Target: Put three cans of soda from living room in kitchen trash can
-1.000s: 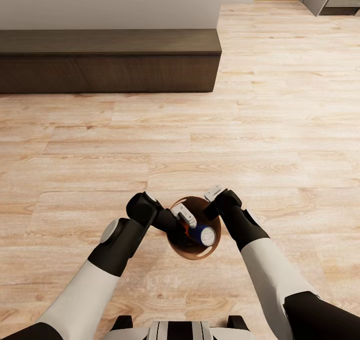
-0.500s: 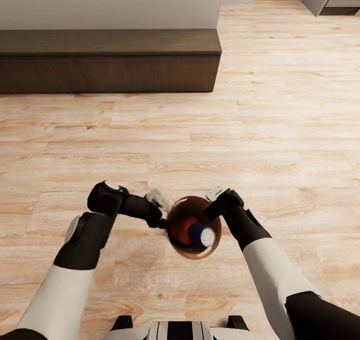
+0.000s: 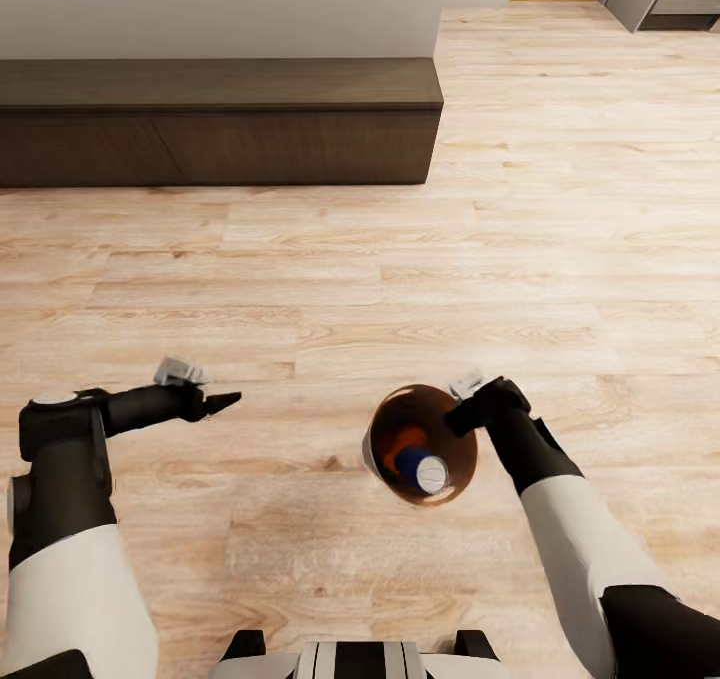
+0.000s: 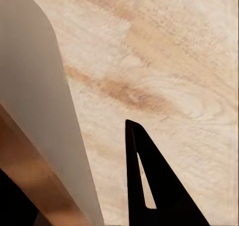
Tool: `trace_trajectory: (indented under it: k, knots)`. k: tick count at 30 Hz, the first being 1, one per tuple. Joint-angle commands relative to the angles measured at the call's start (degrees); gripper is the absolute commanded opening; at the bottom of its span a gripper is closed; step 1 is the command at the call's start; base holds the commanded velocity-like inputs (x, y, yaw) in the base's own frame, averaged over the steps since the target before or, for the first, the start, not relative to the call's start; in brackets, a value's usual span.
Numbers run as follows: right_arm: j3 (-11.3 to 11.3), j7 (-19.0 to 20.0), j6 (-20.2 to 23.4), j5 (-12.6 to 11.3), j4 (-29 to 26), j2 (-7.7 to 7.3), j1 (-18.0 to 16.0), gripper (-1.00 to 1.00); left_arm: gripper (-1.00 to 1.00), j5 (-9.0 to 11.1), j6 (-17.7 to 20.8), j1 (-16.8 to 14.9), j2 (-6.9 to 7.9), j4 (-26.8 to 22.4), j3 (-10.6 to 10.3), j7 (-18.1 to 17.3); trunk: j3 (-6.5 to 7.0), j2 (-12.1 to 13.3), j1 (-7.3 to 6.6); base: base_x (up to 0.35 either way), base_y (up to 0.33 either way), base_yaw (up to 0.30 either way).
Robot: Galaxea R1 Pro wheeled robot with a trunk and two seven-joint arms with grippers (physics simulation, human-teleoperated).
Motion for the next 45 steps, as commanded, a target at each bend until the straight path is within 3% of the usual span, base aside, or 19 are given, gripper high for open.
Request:
trace_trajectory:
  k: [1, 2, 4, 6, 7, 8, 10, 13, 17, 19, 21, 23, 35, 45]
  knots:
    - [-1.00, 0.69, -1.02, -1.75, -0.65, -1.47, 0.12, -1.00, 1.00, 1.18, -1.64, 0.94, -0.20, 0.45, 1.41, 2.93, 0.00, 0.00, 0.00, 0.000, 0.000, 0.000]
    - [-1.33, 0.83, -1.74, -1.74, -1.02, -2.23, 0.16, -1.00, 1.00, 1.88, -2.23, 1.48, -0.26, 0.67, 1.89, 4.21, 0.00, 0.00, 0.00, 0.000, 0.000, 0.000]
    - [-2.01, 2.08, -3.31, -1.78, -1.92, -5.01, 0.27, -1.00, 1.00, 5.24, -4.11, 3.65, -0.36, 1.68, 2.84, 7.87, 0.00, 0.00, 0.00, 0.000, 0.000, 0.000]
    - [-3.38, 5.69, -4.32, -1.80, -2.48, -9.14, 0.38, -1.00, 1.00, 10.72, -8.48, 6.45, -0.44, 3.81, 3.40, 12.53, 0.00, 0.00, 0.00, 0.000, 0.000, 0.000]
    - [-4.08, 6.62, -4.45, -1.80, -2.56, -10.04, 0.40, -1.00, 1.00, 11.71, -9.46, 7.09, -0.46, 4.31, 3.47, 13.53, 0.00, 0.00, 0.00, 0.000, 0.000, 0.000]
    - [-7.23, 9.02, -4.64, -1.73, -2.71, -12.14, 0.44, -1.00, 1.00, 13.73, -11.75, 9.12, -0.46, 5.68, 3.62, 16.26, 0.00, 0.00, 0.00, 0.000, 0.000, 0.000]
    - [-10.71, 10.47, -4.72, -1.53, -3.48, -13.57, 0.46, -1.00, 1.00, 15.02, -13.97, 11.20, -0.56, 7.19, 3.72, 18.56, 0.00, 0.00, 0.00, 0.000, 0.000, 0.000]
    - [-13.54, 11.14, -4.49, -1.46, -5.83, -14.27, 0.52, -1.00, 1.00, 15.64, -17.68, 13.03, -0.65, 11.18, 3.76, 19.86, 0.00, 0.00, 0.00, 0.000, 0.000, 0.000]
    - [-21.33, 14.59, -5.05, -1.71, -8.78, -14.25, 3.20, -1.00, 1.00, 15.94, -24.30, 13.90, -0.69, 18.10, 3.78, 22.28, 0.00, 0.00, 0.00, 0.000, 0.000, 0.000]
    - [-23.32, 15.38, -5.99, -1.76, -9.12, -14.25, 4.78, -1.00, 1.00, 15.98, -25.05, 13.98, -0.69, 18.89, 3.78, 22.81, 0.00, 0.00, 0.00, 0.000, 0.000, 0.000]
    - [-27.35, 15.76, -12.47, -1.72, -9.56, -14.11, 7.79, -1.00, 1.00, 15.94, -25.99, 14.29, -0.72, 19.98, 3.83, 23.43, 0.00, 0.00, 0.00, 0.000, 0.000, 0.000]
    - [-28.83, 15.50, -15.91, -1.67, -9.94, -13.97, 8.71, -1.00, 1.00, 16.15, -26.31, 14.88, -0.70, 20.80, 3.90, 23.67, 0.00, 0.00, 0.00, 0.000, 0.000, 0.000]
    - [-29.72, 15.36, -18.03, -1.63, -10.75, -13.60, 9.35, -1.00, 1.00, 17.42, -26.54, 15.53, -0.69, 24.19, 4.04, 24.01, 0.00, 0.00, 0.00, 0.000, 0.000, 0.000]
    - [-29.69, 15.54, -17.97, -1.72, -10.95, -13.46, 9.35, -1.00, 1.00, 17.57, -27.63, 15.78, -0.64, 26.68, 4.00, 26.69, 0.00, 0.00, 0.00, 0.000, 0.000, 0.000]
